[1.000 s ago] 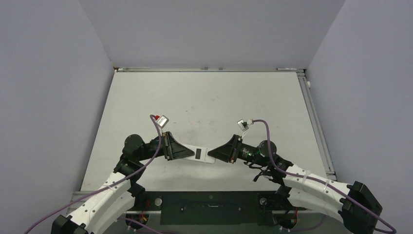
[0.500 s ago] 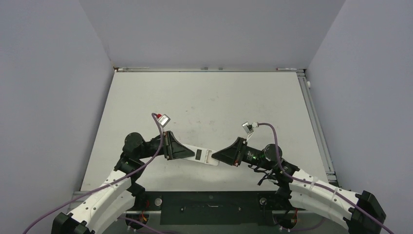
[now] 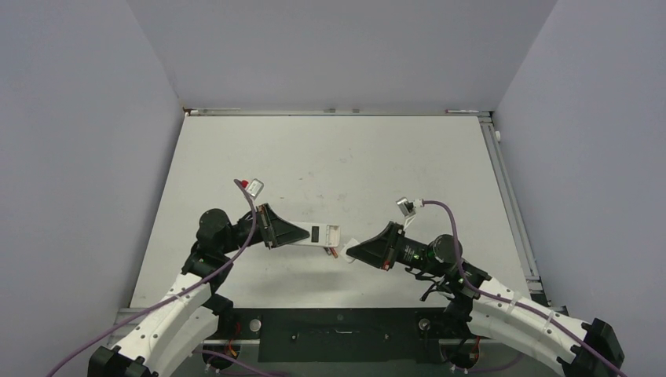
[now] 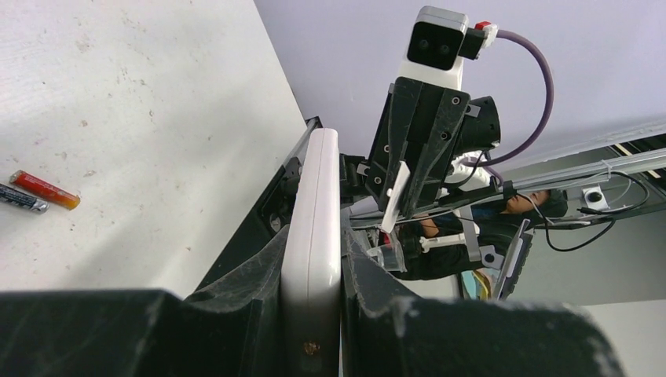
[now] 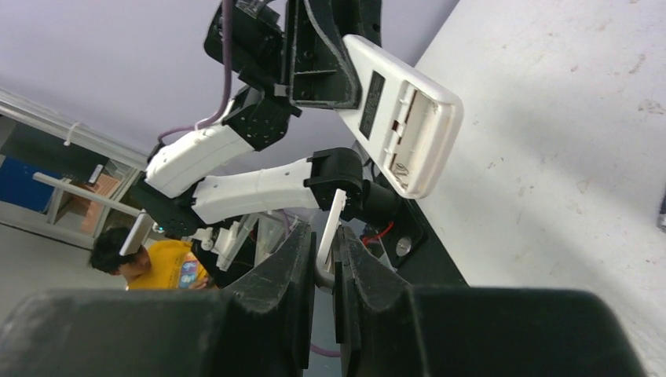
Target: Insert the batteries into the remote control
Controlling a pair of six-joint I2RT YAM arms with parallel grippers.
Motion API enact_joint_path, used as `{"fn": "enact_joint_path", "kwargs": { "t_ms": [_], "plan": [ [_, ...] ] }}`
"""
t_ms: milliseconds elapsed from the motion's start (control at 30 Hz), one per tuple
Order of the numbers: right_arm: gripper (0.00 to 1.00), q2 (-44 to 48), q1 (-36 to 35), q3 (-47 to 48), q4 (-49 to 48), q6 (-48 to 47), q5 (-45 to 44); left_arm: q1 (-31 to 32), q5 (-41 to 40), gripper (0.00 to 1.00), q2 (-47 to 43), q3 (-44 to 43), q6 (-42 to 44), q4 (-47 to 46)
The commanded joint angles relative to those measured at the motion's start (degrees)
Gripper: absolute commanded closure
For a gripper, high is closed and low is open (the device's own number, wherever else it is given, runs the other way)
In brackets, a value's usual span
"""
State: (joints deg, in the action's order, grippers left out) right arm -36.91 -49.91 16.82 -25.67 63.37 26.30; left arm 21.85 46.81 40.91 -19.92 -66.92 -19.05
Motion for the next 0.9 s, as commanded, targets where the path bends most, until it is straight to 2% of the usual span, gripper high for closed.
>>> {"fn": "enact_joint_path", "kwargs": {
  "t_ms": [0, 333, 667, 867],
  "plan": [
    [0.92, 0.33, -0.01, 2.13, 3.22, -3.06, -2.31, -1.02, -0.90, 1.00, -0.88, -2.35, 2.01, 0.13],
    [0.91, -7.64, 0.53, 11.67, 22.17, -12.83, -13.08, -2.20, -4.45, 1.00, -2.99, -5.48, 11.24, 14.65],
    [0.92, -19.54, 9.43, 14.08, 22.55, -14.78, -11.04, -2.60, -5.92, 1.00, -4.47, -6.09, 15.02, 21.21],
    [0.92, -26.87, 14.45, 15.46, 21.43, -16.06, -9.13, -2.77, -5.69, 1.00, -4.76, -5.11, 14.99, 21.55]
  ]
}}
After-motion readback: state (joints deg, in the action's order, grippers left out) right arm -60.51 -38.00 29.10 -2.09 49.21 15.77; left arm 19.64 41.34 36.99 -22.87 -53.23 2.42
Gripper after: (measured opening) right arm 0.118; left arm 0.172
